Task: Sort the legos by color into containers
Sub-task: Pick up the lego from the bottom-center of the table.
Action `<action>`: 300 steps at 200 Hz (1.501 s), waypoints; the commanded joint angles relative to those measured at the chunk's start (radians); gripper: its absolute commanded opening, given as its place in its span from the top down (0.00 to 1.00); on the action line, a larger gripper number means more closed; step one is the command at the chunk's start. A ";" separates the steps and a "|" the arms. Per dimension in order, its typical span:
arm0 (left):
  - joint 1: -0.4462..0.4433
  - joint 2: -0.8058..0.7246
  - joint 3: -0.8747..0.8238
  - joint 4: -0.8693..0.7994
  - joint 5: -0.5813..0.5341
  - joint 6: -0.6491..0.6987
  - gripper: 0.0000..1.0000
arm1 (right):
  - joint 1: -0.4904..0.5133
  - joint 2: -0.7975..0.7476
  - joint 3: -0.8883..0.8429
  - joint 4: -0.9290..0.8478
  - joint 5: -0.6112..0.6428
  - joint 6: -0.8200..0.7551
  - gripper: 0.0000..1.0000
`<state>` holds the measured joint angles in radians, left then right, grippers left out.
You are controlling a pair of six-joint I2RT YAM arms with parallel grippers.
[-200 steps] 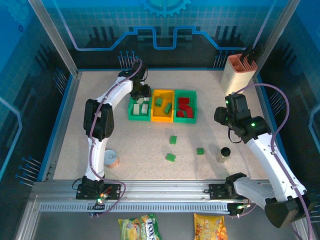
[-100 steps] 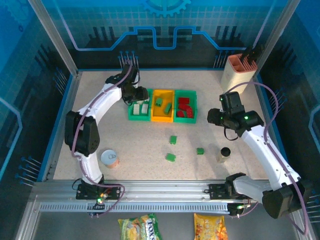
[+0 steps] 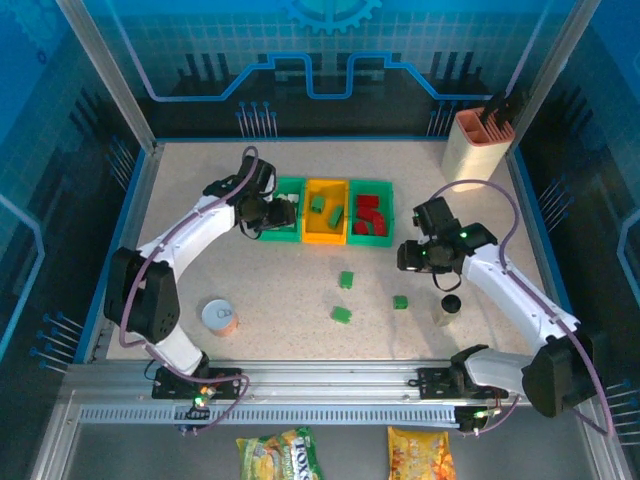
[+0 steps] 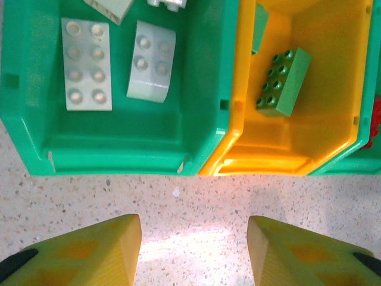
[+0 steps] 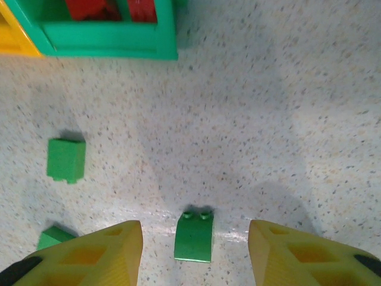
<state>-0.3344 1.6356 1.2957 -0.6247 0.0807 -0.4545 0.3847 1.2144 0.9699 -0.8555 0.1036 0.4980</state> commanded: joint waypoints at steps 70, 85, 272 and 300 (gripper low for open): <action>-0.011 -0.043 -0.072 0.068 0.024 -0.030 0.49 | 0.099 0.108 -0.124 0.025 0.006 0.052 0.47; -0.011 -0.040 -0.072 0.071 0.026 -0.030 0.49 | 0.107 0.131 -0.129 0.034 0.007 0.055 0.47; -0.012 -0.043 -0.082 0.060 -0.012 -0.023 0.49 | 0.181 0.281 -0.158 0.062 -0.004 0.086 0.62; -0.012 -0.053 -0.086 0.062 -0.018 -0.024 0.50 | 0.185 0.266 -0.141 0.041 0.011 0.086 0.67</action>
<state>-0.3435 1.6135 1.2255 -0.5621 0.0795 -0.4725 0.5522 1.4899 0.8051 -0.7757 0.1001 0.5739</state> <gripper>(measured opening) 0.506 0.352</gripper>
